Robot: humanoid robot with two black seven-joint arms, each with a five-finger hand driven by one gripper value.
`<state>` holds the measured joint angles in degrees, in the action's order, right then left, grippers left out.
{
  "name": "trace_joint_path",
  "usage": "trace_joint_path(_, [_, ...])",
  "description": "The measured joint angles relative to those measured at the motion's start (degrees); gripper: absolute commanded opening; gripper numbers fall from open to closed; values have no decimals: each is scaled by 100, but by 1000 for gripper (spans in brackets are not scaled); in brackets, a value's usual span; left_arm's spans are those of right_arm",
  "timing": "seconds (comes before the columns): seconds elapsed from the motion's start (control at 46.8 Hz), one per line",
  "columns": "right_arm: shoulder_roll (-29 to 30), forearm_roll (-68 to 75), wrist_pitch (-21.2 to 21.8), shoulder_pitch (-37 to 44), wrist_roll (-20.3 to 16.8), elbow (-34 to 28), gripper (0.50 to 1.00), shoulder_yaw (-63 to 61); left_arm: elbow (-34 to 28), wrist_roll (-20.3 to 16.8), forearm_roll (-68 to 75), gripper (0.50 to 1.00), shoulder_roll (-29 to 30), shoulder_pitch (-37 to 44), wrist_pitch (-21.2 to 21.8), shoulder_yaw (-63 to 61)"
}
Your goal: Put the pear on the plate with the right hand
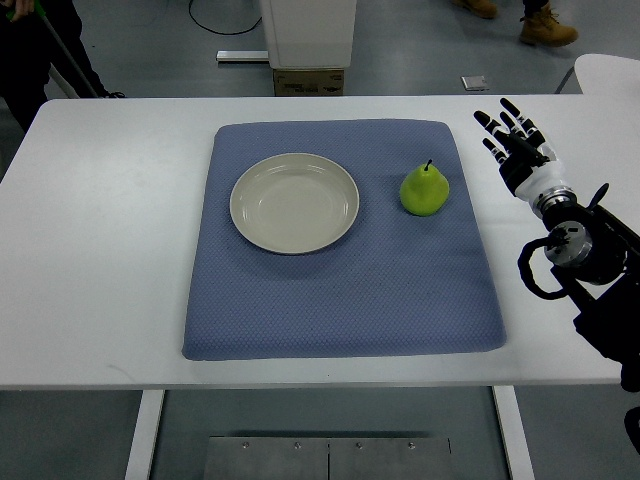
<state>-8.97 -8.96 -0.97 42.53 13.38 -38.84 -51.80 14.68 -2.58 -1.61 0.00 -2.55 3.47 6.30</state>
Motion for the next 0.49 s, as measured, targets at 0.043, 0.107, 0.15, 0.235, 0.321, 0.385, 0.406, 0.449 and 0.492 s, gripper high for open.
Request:
trace_joint_path(0.043, [5,0,0,0,5,0,1000,3,0,0,2,1000,0,4,0,1])
trace_joint_path(0.107, [8,0,0,-4,6,0,1000,4,0,0,3,1000,0,7,0,1])
trace_joint_path(0.15, [9,0,0,-4,7,0,1000,4,0,0,4,1000,0,8,-1,0])
trace_joint_path(0.235, [9,0,0,-3,7,0,1000,11,1,-1,4,1000,0,-1,-3,1])
trace_joint_path(0.321, [6,0,0,1,7,-1,1000,12,2,-5,4,1000,0,-21,-4,3])
trace_joint_path(0.385, [3,0,0,9,12,-2,1000,12,2,-6,2,1000,0,11,-5,3])
trace_joint_path(0.406, [1,0,0,11,13,-2,1000,12,2,-6,2,1000,0,30,-5,3])
trace_joint_path(0.449, [-1,0,0,17,15,-2,1000,12,2,-5,0,1000,0,53,-4,3])
trace_joint_path(0.492, [-4,0,0,19,15,-2,1000,13,2,-5,-3,1000,0,64,-3,3])
